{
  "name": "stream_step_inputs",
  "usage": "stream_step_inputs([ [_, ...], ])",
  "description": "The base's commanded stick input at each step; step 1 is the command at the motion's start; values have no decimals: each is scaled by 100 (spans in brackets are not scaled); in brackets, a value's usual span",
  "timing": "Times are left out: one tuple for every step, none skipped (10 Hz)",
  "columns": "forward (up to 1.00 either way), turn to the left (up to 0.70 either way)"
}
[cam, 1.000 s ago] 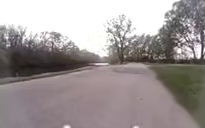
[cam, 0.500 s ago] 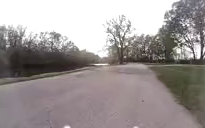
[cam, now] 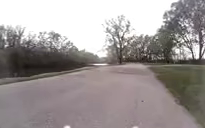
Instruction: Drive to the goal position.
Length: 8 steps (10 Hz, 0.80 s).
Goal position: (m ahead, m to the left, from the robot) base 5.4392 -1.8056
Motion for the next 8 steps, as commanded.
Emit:
stream_step_inputs([
  [100,-9],
  [100,-40],
  [100,-40],
  [100,-40],
  [100,-12],
  [100,0],
  [100,0],
  [100,0],
])
